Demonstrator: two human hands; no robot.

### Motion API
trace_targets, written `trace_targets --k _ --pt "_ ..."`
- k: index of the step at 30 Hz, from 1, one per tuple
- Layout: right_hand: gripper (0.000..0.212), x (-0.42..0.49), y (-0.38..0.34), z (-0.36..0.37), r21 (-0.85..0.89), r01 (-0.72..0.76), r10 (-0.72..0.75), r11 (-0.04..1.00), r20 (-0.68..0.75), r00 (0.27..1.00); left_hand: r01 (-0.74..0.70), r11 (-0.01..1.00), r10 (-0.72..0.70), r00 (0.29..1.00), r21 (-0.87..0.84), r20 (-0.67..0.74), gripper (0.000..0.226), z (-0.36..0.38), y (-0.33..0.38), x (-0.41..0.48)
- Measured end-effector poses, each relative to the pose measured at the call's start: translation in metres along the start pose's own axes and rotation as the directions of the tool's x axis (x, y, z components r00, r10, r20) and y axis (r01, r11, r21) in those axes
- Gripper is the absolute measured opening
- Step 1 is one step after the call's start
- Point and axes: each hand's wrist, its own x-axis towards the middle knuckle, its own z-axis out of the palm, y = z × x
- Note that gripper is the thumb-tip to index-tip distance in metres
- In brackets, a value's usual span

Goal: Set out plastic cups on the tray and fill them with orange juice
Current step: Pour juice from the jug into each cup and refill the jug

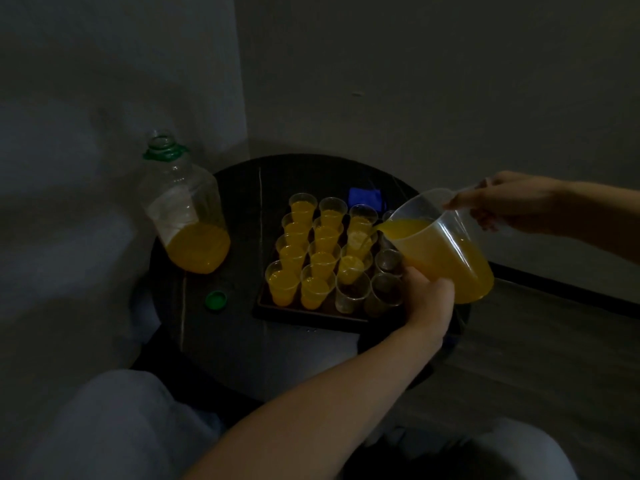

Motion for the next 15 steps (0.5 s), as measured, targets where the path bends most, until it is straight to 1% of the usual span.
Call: trace_targets --k 7,10,13,15 --pt "0.032 0.004 0.006 -0.001 0.097 0.005 -0.006 0.995 0.010 1.000 -0.011 1.000 0.011 1.000 0.015 -0.013 0.100 0.000 0.006 -0.003" --pt "0.033 0.005 0.007 -0.002 0.107 0.010 -0.011 0.994 0.005 1.000 -0.027 0.999 0.028 0.999 0.029 -0.016 0.098 -0.001 0.013 -0.006" --pt "0.044 0.005 0.006 -0.002 0.109 0.035 -0.036 0.993 0.006 0.999 -0.046 0.998 0.047 0.999 0.029 -0.024 0.095 -0.003 0.018 -0.009" --pt "0.040 0.005 0.007 -0.001 0.101 0.047 -0.048 0.994 0.006 0.999 -0.043 0.999 0.044 0.999 0.026 -0.024 0.094 -0.005 0.022 -0.012"
